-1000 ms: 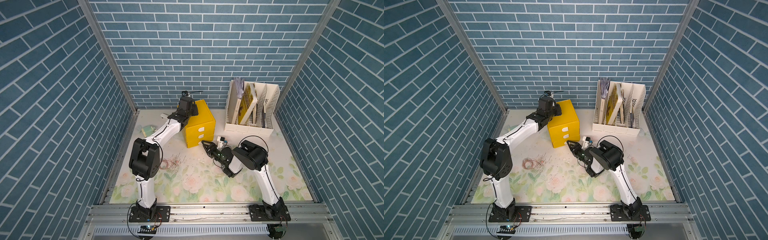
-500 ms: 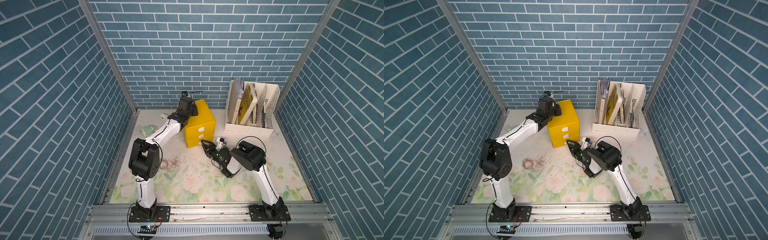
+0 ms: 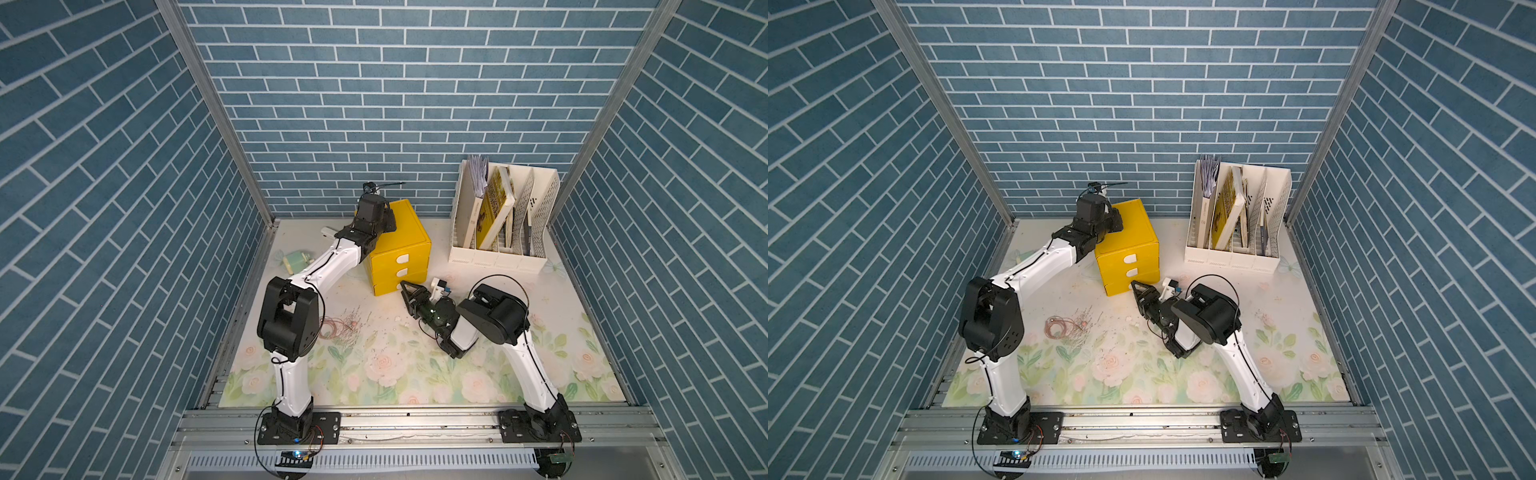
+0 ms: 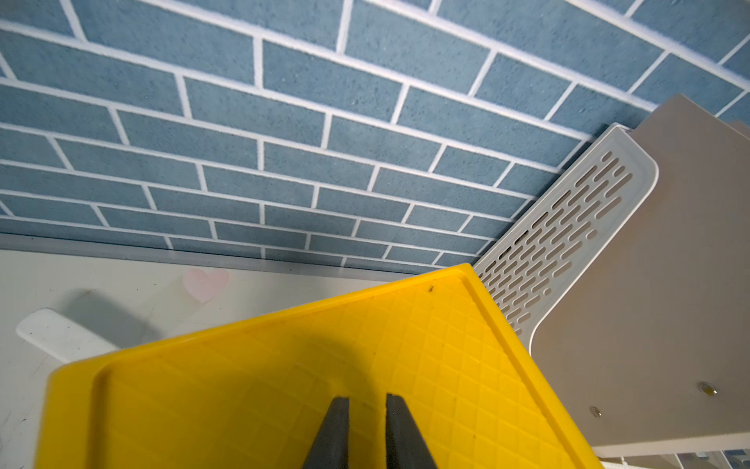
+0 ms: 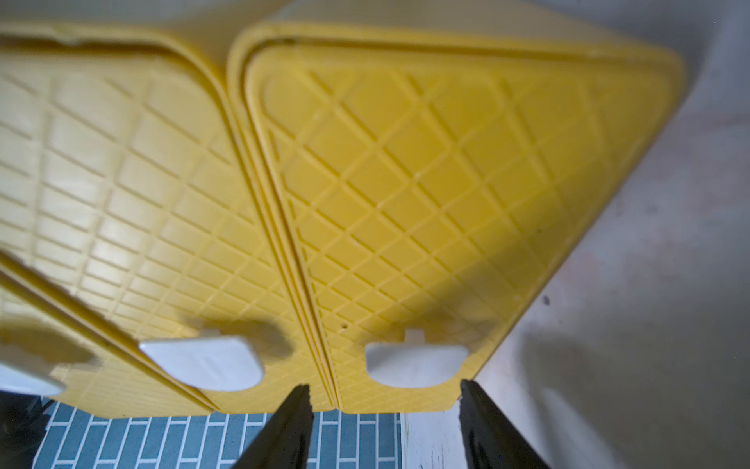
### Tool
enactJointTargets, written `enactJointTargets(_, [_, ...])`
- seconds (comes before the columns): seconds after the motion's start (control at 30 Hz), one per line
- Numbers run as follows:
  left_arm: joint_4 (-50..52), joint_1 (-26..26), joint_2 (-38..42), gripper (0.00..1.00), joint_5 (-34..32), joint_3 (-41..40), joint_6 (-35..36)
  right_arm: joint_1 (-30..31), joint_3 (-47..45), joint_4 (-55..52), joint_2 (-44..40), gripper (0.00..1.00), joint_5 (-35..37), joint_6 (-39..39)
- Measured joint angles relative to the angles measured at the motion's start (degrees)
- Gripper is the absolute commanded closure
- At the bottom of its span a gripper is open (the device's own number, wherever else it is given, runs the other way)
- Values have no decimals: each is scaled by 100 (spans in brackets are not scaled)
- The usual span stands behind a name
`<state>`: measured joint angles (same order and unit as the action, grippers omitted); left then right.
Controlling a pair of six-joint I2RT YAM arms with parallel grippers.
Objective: Place the wired earphones into the drawer by color
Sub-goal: Open the drawer in the storage box.
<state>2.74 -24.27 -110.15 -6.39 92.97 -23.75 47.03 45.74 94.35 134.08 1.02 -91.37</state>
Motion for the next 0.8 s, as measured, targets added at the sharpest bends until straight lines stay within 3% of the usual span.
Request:
enactJointTargets(0.47, [-7,0,11,78,0,-11,0,11,195,-48,109,52,138,-177])
enactJointTargets(0.63, [-13,2,13,78,0,-22,0,11,155,-50,94,40,164,-179])
enactJointTargets(0.8, [-61,2,31,78,2,-66,0,57,-35,-70,-48,37,345,-260])
